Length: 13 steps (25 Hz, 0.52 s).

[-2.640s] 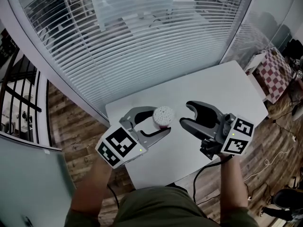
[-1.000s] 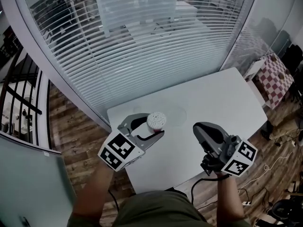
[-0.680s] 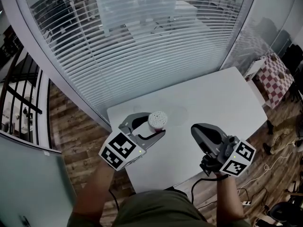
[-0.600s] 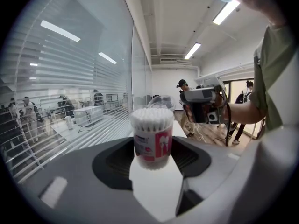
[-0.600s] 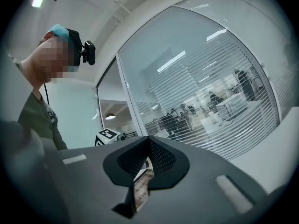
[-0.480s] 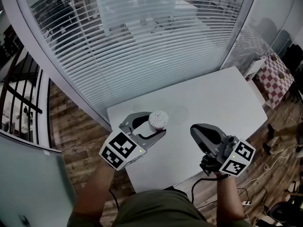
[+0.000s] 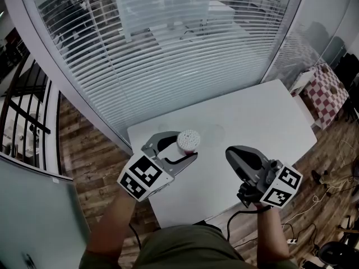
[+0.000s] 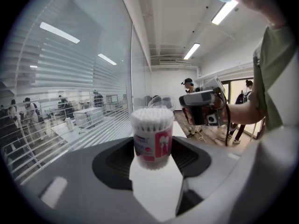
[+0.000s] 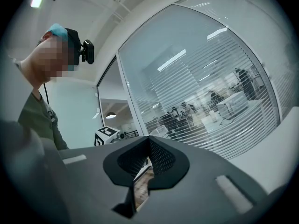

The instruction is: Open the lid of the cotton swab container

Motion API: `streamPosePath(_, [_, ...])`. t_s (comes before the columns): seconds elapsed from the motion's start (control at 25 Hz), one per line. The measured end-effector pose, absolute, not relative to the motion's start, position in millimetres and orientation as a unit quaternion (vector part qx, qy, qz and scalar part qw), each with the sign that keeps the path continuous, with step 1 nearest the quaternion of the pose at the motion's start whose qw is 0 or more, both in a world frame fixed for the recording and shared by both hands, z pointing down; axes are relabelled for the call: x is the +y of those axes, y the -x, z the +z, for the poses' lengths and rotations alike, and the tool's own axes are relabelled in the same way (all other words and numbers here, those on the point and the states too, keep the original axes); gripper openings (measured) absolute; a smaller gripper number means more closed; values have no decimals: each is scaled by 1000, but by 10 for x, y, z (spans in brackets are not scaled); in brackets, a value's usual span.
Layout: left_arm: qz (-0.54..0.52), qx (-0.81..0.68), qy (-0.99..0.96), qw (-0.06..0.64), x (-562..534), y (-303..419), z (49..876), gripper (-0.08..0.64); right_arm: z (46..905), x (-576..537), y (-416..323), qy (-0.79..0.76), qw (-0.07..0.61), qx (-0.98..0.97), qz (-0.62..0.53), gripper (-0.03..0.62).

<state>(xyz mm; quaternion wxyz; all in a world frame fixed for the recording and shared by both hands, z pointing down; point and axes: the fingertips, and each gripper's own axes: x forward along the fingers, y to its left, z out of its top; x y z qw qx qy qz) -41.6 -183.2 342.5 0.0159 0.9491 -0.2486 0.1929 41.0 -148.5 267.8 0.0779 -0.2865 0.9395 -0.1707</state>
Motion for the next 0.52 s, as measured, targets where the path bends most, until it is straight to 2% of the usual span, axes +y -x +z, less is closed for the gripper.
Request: streamPosePath(0.52, [188, -244, -951, 21, -1821, 391, 3371, 253, 2695, -1484, -390, 286, 77, 939, -175, 9])
